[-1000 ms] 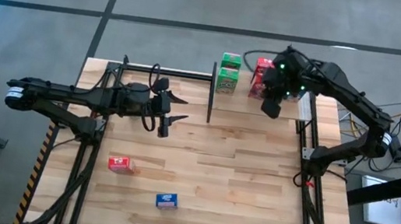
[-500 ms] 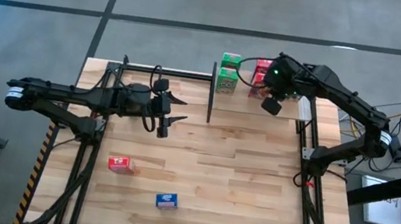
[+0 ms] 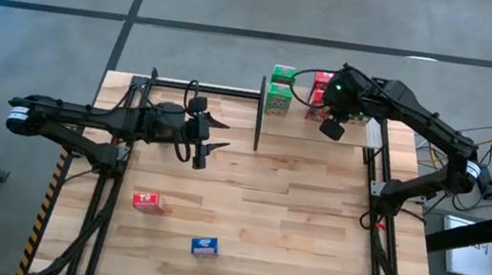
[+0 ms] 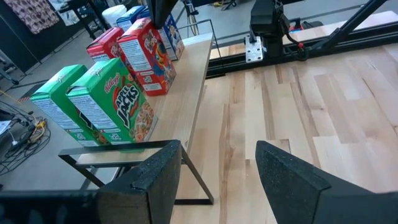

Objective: Stack cereal on shelf
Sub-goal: Put the top red cereal box on the shelf aligned with other red cereal boxes, then put the top green cereal box on the shelf aligned with other green cereal boxes

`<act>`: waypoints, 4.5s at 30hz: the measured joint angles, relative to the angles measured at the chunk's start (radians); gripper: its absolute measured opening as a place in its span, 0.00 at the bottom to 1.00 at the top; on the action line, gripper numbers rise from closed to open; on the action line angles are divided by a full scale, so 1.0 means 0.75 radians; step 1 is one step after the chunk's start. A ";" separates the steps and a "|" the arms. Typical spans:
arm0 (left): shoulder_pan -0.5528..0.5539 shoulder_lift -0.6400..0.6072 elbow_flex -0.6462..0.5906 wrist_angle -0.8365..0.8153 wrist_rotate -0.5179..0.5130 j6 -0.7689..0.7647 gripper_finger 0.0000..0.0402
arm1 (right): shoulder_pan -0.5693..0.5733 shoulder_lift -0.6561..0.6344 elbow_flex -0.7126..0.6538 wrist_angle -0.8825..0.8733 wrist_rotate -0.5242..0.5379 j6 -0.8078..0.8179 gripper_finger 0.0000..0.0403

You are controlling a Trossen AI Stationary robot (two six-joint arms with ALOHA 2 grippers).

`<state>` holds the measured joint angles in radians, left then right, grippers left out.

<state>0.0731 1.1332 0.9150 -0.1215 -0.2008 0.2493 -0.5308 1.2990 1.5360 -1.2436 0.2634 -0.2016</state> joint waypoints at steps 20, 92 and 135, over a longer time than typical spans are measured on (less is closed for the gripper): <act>0.000 0.000 0.000 -0.062 -0.105 -0.100 0.48 | 0.049 -0.178 -0.123 0.210 -0.262 0.003 0.03; 0.629 0.041 0.070 -1.349 -0.105 -0.983 0.66 | 0.545 -0.700 -1.277 1.663 -0.291 -0.012 0.03; 0.577 0.039 0.017 -1.213 -0.027 -0.903 0.44 | 0.545 -0.867 -1.356 1.635 -0.346 -0.059 0.03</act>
<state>0.5056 1.1624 0.9276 -1.0313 -0.2211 -0.4276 -0.1221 0.6491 0.5189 -0.0175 0.0040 -0.2459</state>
